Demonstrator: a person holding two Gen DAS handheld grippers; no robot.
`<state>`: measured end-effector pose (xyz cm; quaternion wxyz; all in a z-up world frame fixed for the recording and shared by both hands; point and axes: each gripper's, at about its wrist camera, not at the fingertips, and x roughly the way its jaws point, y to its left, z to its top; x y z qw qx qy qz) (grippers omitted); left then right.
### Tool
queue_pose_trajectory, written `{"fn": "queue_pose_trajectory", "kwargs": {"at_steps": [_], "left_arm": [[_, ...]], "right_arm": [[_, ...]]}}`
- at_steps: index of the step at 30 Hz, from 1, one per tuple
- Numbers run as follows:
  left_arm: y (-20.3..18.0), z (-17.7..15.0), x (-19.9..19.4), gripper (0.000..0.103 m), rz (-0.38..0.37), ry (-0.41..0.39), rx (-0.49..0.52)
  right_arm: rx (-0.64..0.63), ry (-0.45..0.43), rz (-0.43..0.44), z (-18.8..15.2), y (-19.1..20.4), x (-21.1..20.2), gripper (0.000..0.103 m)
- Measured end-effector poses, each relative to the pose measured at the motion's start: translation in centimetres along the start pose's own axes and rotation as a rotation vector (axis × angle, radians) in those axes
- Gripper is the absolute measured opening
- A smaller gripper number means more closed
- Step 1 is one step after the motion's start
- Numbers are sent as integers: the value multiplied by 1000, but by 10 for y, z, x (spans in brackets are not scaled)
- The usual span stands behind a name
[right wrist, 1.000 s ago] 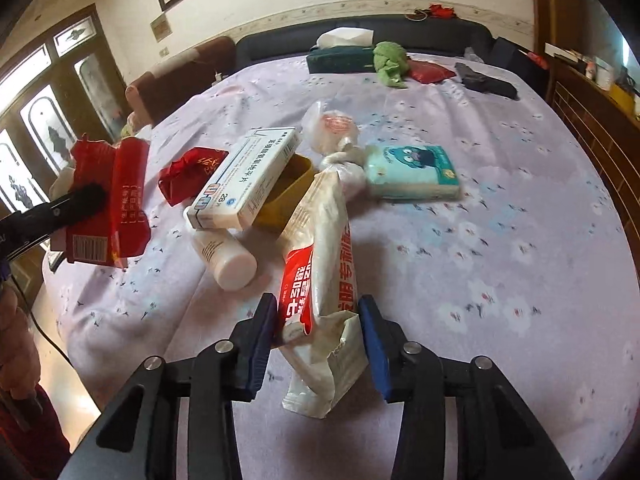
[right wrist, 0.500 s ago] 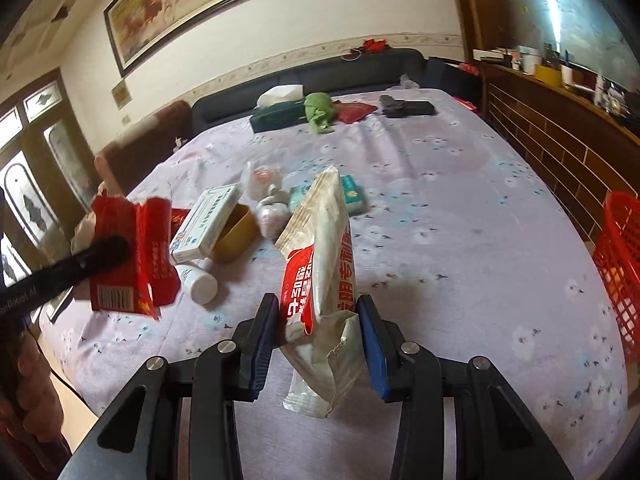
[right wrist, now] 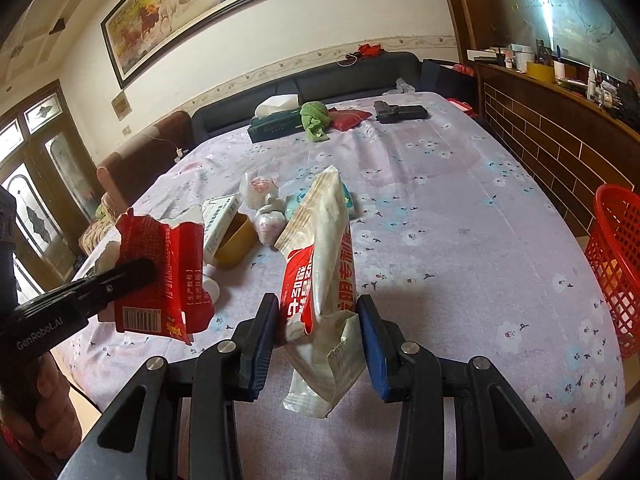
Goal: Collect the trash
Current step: 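Lift the red-white carton and snack bag off the table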
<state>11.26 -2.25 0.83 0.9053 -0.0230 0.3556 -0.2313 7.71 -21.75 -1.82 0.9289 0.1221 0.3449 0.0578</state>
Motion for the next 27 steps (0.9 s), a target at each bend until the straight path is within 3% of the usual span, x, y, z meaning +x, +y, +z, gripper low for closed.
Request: {"fn": "queue_pose_trajectory", "kwargs": {"at_steps": [12,27], "left_arm": [[-8,-3,1,5,64,-17,37],[-12,-1,2,5,78,-17,54]], "right_arm": [[-12,-1,-8,-1,3,-3,43],[-8,3,-8,1,3,-3,43]]}}
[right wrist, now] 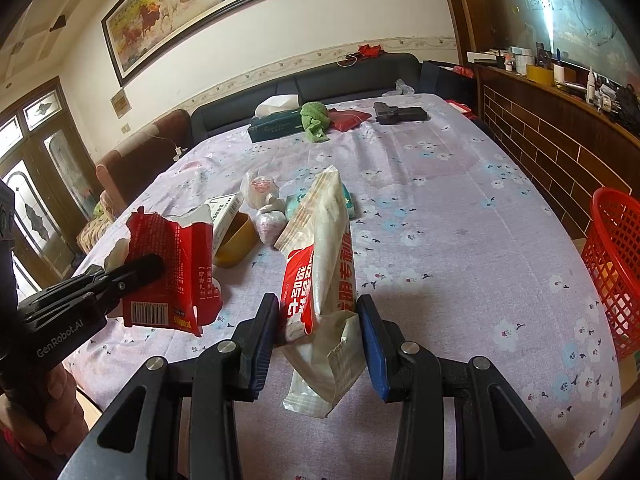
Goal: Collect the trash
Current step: 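Lift the red-white carton and snack bag off the table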
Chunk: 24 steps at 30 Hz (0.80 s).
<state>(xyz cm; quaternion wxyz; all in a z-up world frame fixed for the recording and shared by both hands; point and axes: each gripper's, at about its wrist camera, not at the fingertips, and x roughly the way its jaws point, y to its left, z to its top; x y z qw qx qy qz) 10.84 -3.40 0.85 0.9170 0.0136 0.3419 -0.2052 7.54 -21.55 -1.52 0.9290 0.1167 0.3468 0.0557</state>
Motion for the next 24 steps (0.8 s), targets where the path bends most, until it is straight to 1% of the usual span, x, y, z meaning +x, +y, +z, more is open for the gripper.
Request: {"fn": "queue_pose_trajectory", "kwargs": {"at_steps": [9,15,24], "left_arm": [[-7,8,5,5,-4,3,17],[-20,11,9,5,-7,8,40],[-42,19,19,5,-32,22,69]], "right_arm": [[22,-16,-3,5,-10,-7,43],[54,-34,-14,9,-25,-15,43],[115,-65,-37,12,-52,-28,43]]}}
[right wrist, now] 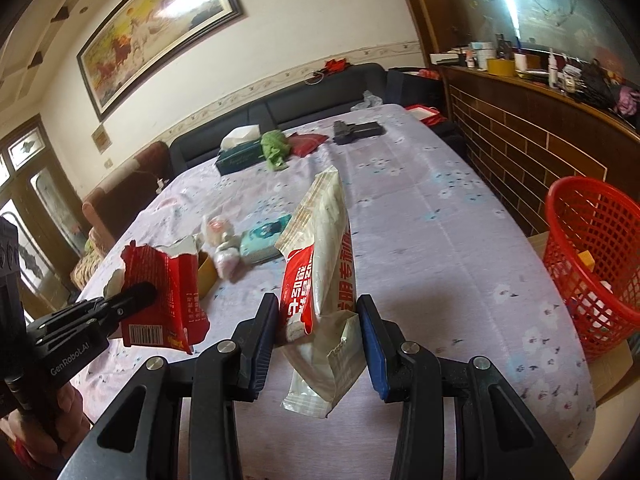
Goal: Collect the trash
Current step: 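Lift the red-white carton and snack bag off the table, then carry both items to the red wastebasket and open both tools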
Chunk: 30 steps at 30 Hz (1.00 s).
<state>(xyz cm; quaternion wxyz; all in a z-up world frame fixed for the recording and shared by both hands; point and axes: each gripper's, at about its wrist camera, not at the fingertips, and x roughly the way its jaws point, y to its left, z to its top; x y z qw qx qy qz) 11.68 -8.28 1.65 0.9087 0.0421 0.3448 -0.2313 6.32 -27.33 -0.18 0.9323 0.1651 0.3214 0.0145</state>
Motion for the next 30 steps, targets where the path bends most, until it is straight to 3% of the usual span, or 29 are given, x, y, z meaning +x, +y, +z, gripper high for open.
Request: {"fn": "queue_pose_trajectory", "kwargs": {"at_steps": [14,25,30], "left_arm": [[-54,23,13,5,-112,22,70],[-156,55,32,5,-288,50,180],[-204,69,41,5,-334,46,221]], "right_arm": [[116,-63,-58,7,-60,-31,43],[304,-207,-205,18,-162,-99,44],[362,-267,-266,23,-200,-128,44]]}}
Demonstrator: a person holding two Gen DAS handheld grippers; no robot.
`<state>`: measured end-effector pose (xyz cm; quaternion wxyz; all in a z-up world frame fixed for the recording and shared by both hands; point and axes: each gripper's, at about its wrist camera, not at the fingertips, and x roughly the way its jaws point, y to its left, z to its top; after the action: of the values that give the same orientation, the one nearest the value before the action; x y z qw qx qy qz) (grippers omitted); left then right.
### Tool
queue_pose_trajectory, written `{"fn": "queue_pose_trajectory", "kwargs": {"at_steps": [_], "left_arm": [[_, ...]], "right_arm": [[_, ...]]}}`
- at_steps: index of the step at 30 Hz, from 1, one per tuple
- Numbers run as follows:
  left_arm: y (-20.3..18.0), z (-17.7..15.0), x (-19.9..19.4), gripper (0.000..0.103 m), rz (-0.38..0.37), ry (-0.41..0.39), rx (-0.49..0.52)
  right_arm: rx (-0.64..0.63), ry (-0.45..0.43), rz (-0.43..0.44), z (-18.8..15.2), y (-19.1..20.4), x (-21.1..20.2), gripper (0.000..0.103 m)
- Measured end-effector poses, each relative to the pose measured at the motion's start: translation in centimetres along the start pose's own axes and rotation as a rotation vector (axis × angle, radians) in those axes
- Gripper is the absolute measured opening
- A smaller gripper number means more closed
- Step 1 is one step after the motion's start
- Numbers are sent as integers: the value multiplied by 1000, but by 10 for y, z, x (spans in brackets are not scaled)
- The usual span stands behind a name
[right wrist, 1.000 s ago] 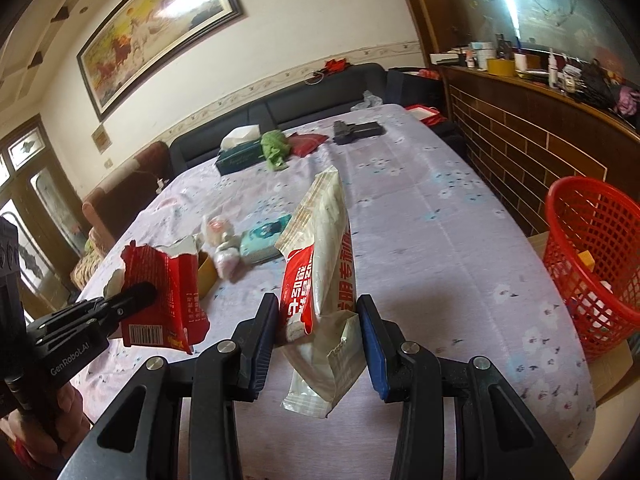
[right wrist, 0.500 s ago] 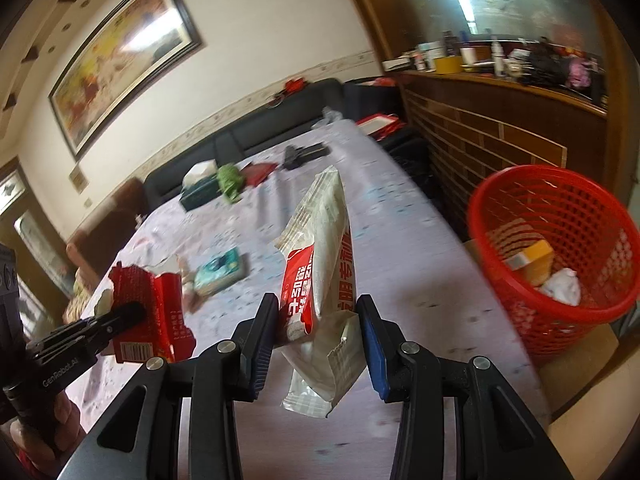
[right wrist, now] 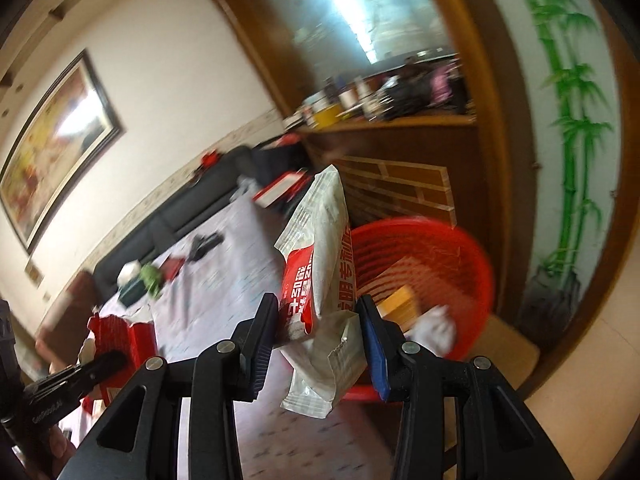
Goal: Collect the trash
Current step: 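Carry both items to the red wastebasket and open both tools, then move both open tools back toward the table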
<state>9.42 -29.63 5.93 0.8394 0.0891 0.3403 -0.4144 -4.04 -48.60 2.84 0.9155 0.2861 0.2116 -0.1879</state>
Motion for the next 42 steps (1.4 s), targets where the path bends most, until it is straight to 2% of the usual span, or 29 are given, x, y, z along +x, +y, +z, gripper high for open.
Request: {"fn": "queue_pose_trajectory", "kwargs": {"at_steps": [5,11,12,14,15,16,19,23,31,37,42], "left_arm": [[-24,23,26,5,-37,4,8],[-50,38,69,6,-55,16,13],[-52,39,76,8,-60,23,11],[-52,38,87,32,-55,48,-1],[-51,36,88,36,-51,52,-7],[-49,34,87,38,-52,49,-11],[-43,27,78,39,-49,42,2],[-28,15,57,53,-13,12,-5],[16,-17,7,55,76,-22,-40],[65,-47,-36,59,143,-46,-109],[110,-69,-65,59,201,-46,-184]], "right_arm": [[19,-22,-34,15,-23,-4,45],[30,-8,-73,28,-41,15,46],[28,-4,-88,29,-43,21,46],[39,15,-100,31,-52,35,48],[33,19,-94,33,-55,39,51],[20,33,-107,33,-58,43,58],[18,30,-121,31,-62,39,59],[8,17,-104,26,-57,30,60],[-100,25,-62,3,4,26,60],[-219,92,2,-29,66,38,60],[-283,185,93,-61,115,55,60]]}}
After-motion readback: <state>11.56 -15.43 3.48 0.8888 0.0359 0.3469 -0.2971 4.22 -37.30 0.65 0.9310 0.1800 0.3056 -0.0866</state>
